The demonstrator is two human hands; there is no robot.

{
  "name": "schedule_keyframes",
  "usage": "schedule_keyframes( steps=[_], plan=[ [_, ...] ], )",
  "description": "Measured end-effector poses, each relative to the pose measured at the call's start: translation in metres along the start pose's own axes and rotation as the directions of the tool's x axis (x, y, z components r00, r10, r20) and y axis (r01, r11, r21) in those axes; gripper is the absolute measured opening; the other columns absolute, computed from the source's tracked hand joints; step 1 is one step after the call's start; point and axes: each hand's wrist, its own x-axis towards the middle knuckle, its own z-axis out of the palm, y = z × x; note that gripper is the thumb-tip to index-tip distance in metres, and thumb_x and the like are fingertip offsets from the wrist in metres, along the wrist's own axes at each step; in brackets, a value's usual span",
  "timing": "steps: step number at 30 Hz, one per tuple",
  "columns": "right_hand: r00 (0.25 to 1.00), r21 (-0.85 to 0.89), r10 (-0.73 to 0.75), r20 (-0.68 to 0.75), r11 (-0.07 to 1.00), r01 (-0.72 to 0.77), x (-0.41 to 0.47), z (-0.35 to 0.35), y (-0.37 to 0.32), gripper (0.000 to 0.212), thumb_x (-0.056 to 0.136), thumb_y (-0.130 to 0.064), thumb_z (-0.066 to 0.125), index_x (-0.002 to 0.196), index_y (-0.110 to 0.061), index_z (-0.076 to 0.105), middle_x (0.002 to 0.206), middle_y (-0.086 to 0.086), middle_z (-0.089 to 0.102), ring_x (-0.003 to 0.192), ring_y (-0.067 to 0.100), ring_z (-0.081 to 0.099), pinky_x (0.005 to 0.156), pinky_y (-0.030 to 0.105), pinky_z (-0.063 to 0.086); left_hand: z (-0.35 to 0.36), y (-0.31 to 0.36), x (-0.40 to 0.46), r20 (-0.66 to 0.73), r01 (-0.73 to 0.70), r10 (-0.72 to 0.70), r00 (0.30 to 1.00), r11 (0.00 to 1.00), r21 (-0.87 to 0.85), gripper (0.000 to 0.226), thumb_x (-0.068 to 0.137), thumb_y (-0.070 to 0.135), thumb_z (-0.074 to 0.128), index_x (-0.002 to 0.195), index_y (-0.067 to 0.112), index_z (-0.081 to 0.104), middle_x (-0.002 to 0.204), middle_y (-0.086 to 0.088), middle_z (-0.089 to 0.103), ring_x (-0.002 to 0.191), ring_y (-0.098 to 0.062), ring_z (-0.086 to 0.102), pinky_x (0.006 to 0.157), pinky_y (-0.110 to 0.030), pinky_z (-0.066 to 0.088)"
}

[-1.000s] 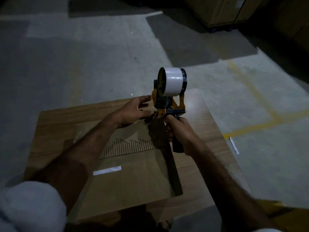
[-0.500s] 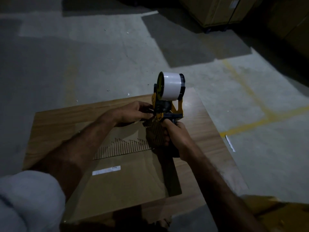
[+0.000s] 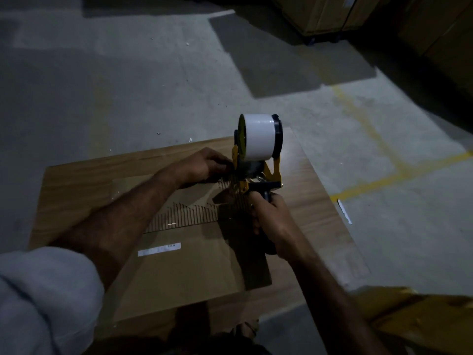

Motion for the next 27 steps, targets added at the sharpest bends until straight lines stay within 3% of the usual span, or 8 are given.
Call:
schedule_keyframes(
  steps=[4, 8, 11, 14, 16, 19, 23, 27],
  plan=[
    [0.999, 0.051, 0.041, -0.015, 0.998, -0.041, -0.036, 0.001, 0.020, 0.023, 0.106, -0.030, 0.053, 0.086, -0.020, 0.057, 0.058, -0.012, 0.053, 0.051, 0.005, 0.050, 0.049, 0.019, 0.042, 0.001, 0.001, -0.001, 0.009, -0.018, 0.018, 1.000, 1.000, 0.002, 0.024, 0.096, 0.015, 0.070, 0.092, 0.035, 0.084, 0.100, 0.002, 0.080, 0.092, -0.011, 0.074, 0.087, -0.032, 0.055],
    [0.998, 0.128, 0.041, -0.040, 0.991, -0.036, -0.064, 0.002, 0.040, 0.019, 0.105, -0.026, 0.055, 0.096, -0.015, 0.067, 0.081, -0.003, 0.073, 0.076, 0.015, 0.072, 0.064, 0.025, 0.060, -0.002, 0.004, 0.000, 0.068, 0.005, -0.009, 0.998, 0.999, 0.051, 0.021, 0.100, 0.014, 0.064, 0.106, 0.024, 0.082, 0.106, 0.001, 0.080, 0.099, -0.013, 0.075, 0.087, -0.029, 0.055],
    [0.996, 0.097, 0.036, -0.081, 0.995, -0.028, -0.066, 0.001, 0.043, 0.017, 0.105, -0.024, 0.054, 0.101, -0.011, 0.063, 0.072, -0.008, 0.069, 0.068, 0.009, 0.069, 0.062, 0.021, 0.057, -0.003, 0.009, -0.002, 0.109, 0.002, -0.008, 0.994, 0.999, 0.048, 0.023, 0.102, 0.009, 0.060, 0.117, 0.012, 0.077, 0.111, -0.001, 0.079, 0.105, -0.015, 0.073, 0.094, -0.028, 0.054],
    [0.994, 0.041, 0.007, -0.114, 0.999, -0.002, -0.068, 0.001, 0.046, 0.016, 0.106, -0.025, 0.053, 0.100, -0.012, 0.060, 0.064, -0.012, 0.062, 0.059, 0.003, 0.060, 0.058, 0.016, 0.051, 0.002, 0.017, -0.010, 0.097, 0.007, -0.013, 0.995, 0.998, 0.068, 0.029, 0.106, 0.016, 0.056, 0.090, 0.019, 0.081, 0.096, -0.001, 0.079, 0.088, -0.014, 0.072, 0.082, -0.030, 0.053],
    [0.991, -0.005, -0.019, -0.136, 1.000, 0.019, -0.068, 0.002, 0.048, 0.017, 0.106, -0.025, 0.053, 0.102, -0.012, 0.062, 0.068, -0.011, 0.064, 0.062, 0.005, 0.062, 0.059, 0.017, 0.052, 0.007, 0.019, -0.014, 0.013, -0.029, 0.027, 1.000, 0.987, 0.158, 0.041, 0.108, 0.033, 0.051, 0.079, 0.012, 0.071, 0.085, -0.006, 0.071, 0.079, -0.020, 0.063, 0.079, -0.040, 0.048],
    [0.988, -0.069, -0.066, -0.140, 0.996, 0.057, -0.068, 0.005, 0.049, 0.016, 0.106, -0.024, 0.053, 0.102, -0.012, 0.062, 0.071, -0.012, 0.066, 0.064, 0.006, 0.063, 0.060, 0.019, 0.053, 0.016, 0.016, -0.020, -0.094, -0.063, 0.128, 0.987, 0.859, 0.507, 0.052, 0.099, 0.069, 0.047, 0.093, 0.026, 0.076, 0.087, 0.004, 0.072, 0.080, -0.016, 0.066, 0.074, -0.039, 0.051],
    [0.989, -0.105, -0.068, -0.135, 0.993, 0.054, -0.074, 0.007, 0.052, 0.009, 0.106, -0.027, 0.053, 0.103, -0.022, 0.060, 0.075, -0.013, 0.068, 0.066, 0.003, 0.064, 0.064, 0.022, 0.053, 0.015, 0.011, -0.019, -0.134, -0.048, 0.174, 0.976, 0.765, 0.642, 0.033, 0.101, 0.061, 0.051, 0.093, 0.036, 0.072, 0.098, 0.008, 0.072, 0.088, -0.016, 0.066, 0.069, -0.033, 0.047],
    [0.985, -0.140, -0.059, -0.160, 0.990, 0.037, -0.091, 0.009, 0.064, 0.009, 0.107, -0.032, 0.051, 0.106, -0.032, 0.060, 0.080, -0.012, 0.071, 0.067, 0.003, 0.066, 0.062, 0.021, 0.050, 0.015, 0.008, -0.018, -0.160, -0.060, 0.212, 0.964, 0.761, 0.646, 0.049, 0.096, 0.073, 0.046, 0.100, 0.036, 0.077, 0.092, 0.013, 0.074, 0.084, -0.011, 0.066, 0.075, -0.035, 0.053]
  ],
)
